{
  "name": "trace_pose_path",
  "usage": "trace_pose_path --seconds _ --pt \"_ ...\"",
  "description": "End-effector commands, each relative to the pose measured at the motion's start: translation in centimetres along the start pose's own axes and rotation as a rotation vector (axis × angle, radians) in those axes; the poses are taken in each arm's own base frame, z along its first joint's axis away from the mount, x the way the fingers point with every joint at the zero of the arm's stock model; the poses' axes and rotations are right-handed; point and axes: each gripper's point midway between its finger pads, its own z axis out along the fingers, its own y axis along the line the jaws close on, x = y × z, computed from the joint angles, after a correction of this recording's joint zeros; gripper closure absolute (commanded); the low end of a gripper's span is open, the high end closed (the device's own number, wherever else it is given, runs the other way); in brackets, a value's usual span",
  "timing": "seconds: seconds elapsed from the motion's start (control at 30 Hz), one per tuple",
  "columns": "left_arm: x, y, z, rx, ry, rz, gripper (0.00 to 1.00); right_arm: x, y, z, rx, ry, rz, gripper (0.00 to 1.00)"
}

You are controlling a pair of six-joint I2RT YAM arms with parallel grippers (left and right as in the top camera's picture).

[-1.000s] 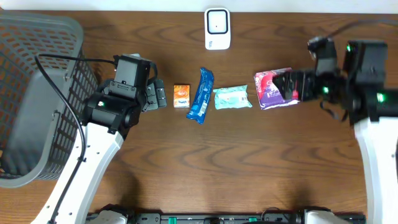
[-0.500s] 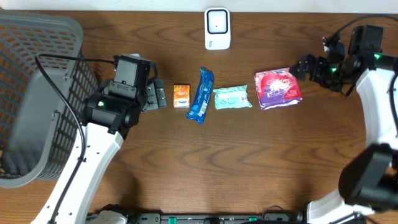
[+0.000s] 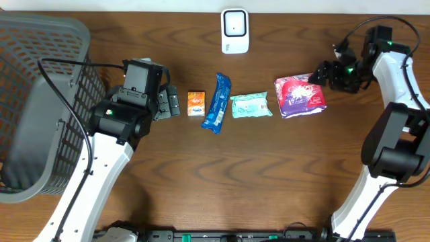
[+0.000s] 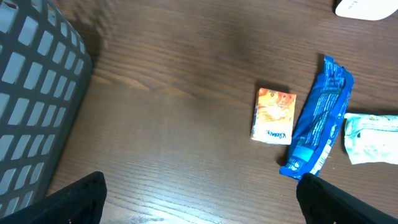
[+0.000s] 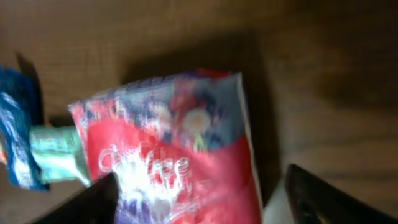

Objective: Scan the item barcode

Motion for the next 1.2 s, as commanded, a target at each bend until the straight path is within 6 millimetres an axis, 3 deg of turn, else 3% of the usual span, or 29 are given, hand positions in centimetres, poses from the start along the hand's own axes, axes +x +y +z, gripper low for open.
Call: trace_pose_path --seconds 0.0,0.07,0.13,0.27,0.33,0.47,0.5,0.63,0.8,0.9,1.07,1.17 --pt "-0.1 0.1 0.0 -0.007 -0.002 0.018 0.02 -0.5 0.1 0.9 -0.053 -0.002 -0.016 0.27" --pt "-0.1 0.1 0.0 -0.007 -0.002 0.018 0.02 -0.1 0.0 1.9 -0.076 0.023 -0.01 0.21" --pt "-0.1 0.1 0.0 -0.007 -0.002 0.018 0.02 0.5 -0.1 3.2 -0.108 0.051 -0.006 0.25" --pt "-0.1 0.1 0.0 -0.007 -0.002 0.018 0.02 1.8 -0.1 5.3 -0.177 0.11 0.034 0.45" --pt "-0.1 0.1 0.0 -0.007 -0.002 0.018 0.02 2.4 -0.5 6.0 -0.179 0.134 0.05 0.62" --pt "-0.1 0.1 0.0 -0.007 -0.002 0.018 0.02 2.4 -0.5 5.6 -0.177 0.136 0.05 0.92" --pt "-0.1 0.1 0.0 -0.007 -0.002 0.018 0.02 2.1 -0.4 5.0 -0.172 0.128 0.047 0.99" --pt "-0.1 0.1 0.0 -0.007 -0.002 0.018 0.02 -0.1 0.6 1.0 -0.103 0.065 0.048 0.99" --pt "-0.1 0.1 0.0 -0.007 -0.002 0.018 0.02 -2.6 0.5 -5.4 0.206 -0.043 0.064 0.99" --pt "-0.1 0.1 0.0 -0.007 -0.002 0.018 0.02 -3.3 0.1 -9.0 0.442 -0.126 0.092 0.99" --pt "-0.1 0.1 0.0 -0.007 -0.002 0.018 0.02 -2.1 -3.6 -15.3 1.083 -0.247 0.236 0.99" --pt "-0.1 0.1 0.0 -0.007 -0.002 0.018 0.02 -1.8 -4.0 -16.5 1.297 -0.286 0.226 0.99"
